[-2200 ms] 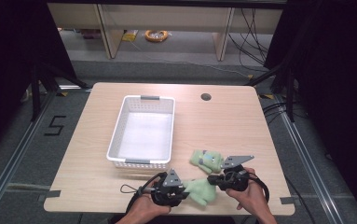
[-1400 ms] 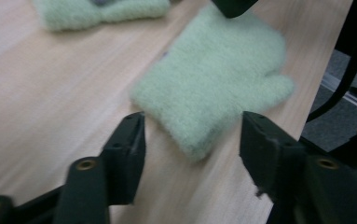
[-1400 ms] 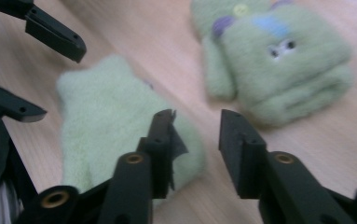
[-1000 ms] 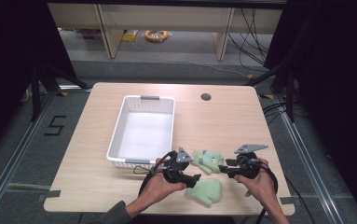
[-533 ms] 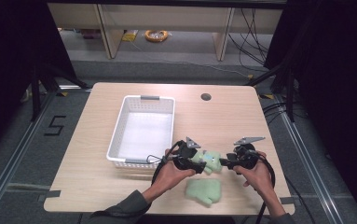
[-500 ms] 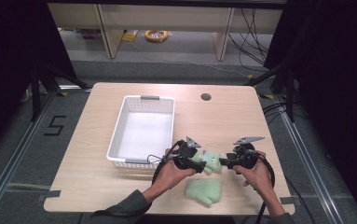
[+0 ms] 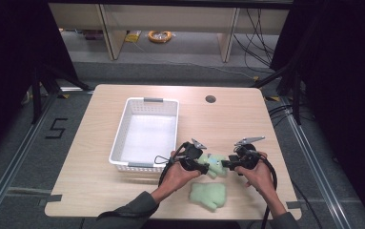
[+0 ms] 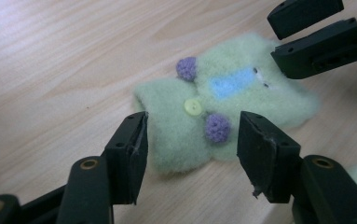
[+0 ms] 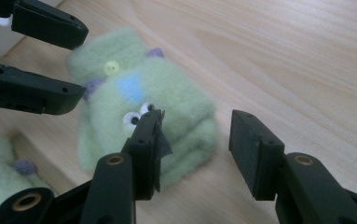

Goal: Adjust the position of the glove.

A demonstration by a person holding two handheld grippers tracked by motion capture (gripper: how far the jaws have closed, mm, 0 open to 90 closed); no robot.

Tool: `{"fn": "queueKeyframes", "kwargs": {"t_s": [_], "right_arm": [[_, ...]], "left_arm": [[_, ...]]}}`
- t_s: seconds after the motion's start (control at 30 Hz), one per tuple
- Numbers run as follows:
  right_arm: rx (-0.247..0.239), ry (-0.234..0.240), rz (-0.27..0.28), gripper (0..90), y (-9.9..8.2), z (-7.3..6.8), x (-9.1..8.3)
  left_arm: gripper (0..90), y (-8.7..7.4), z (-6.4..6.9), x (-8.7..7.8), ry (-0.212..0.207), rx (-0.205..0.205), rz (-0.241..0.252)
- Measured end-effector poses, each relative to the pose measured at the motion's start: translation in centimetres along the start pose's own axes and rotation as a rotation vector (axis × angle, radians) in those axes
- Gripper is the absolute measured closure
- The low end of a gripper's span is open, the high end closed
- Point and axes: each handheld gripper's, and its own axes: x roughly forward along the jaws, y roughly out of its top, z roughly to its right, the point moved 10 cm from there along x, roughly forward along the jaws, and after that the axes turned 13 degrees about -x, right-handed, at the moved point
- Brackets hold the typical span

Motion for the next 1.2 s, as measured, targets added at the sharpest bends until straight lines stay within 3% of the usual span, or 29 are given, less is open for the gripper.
{"fn": "queueKeyframes", "kwargs": {"t_s": [0.03,0.07,0.17,0.3,0.43,0.47,0.57,0.6,0.7,0.9,1.0,1.03,1.2], "right_arm": [[-0.026,-0.009,0.016,55.1,0.1,0.2,0.4],[-0.032,-0.016,-0.004,55.0,-0.1,0.4,0.4],[-0.002,0.0,-0.02,54.9,-0.2,0.0,0.6],[-0.004,-0.006,-0.047,57.4,-0.5,0.1,0.8],[0.0,0.027,-0.032,65.5,-0.3,0.0,1.1],[0.005,0.04,-0.039,69.6,-0.3,-0.2,1.1],[-0.015,0.046,-0.033,77.0,-0.3,-0.3,1.1],[-0.017,0.04,-0.034,79.1,-0.3,-0.2,1.1],[-0.032,0.046,-0.032,81.8,-0.2,-0.4,1.0],[-0.048,0.019,-0.022,82.3,-0.2,0.0,1.1],[-0.025,0.033,-0.019,82.5,-0.1,-0.1,0.9],[-0.049,0.041,-0.017,82.6,-0.1,-0.1,0.8],[-0.032,0.04,-0.028,82.8,-0.2,-0.2,0.4]], "left_arm": [[41.8,-0.1,-0.1,0.2,0.002,-0.001,-0.001],[42.6,-0.2,-0.1,0.3,0.004,0.003,-0.008],[47.6,-0.3,-0.3,0.7,0.009,0.017,-0.017],[53.0,-0.2,-0.4,0.6,0.009,0.023,-0.012],[59.8,-0.4,-0.3,0.6,0.002,0.042,-0.012],[64.5,-0.5,-0.2,0.6,-0.017,0.042,-0.013],[70.3,-0.6,0.1,0.4,-0.036,0.049,-0.015],[73.3,-0.8,0.4,0.4,-0.05,0.033,-0.015],[79.5,-1.1,0.6,0.2,-0.06,0.061,-0.009],[81.3,-1.2,0.4,-0.1,-0.084,0.082,-0.019],[81.7,-1.4,0.4,-0.3,-0.084,0.092,-0.024],[81.8,-1.4,0.5,-0.3,-0.09,0.089,-0.014],[82.0,-1.6,0.9,-0.9,-0.107,0.105,-0.021]]}}
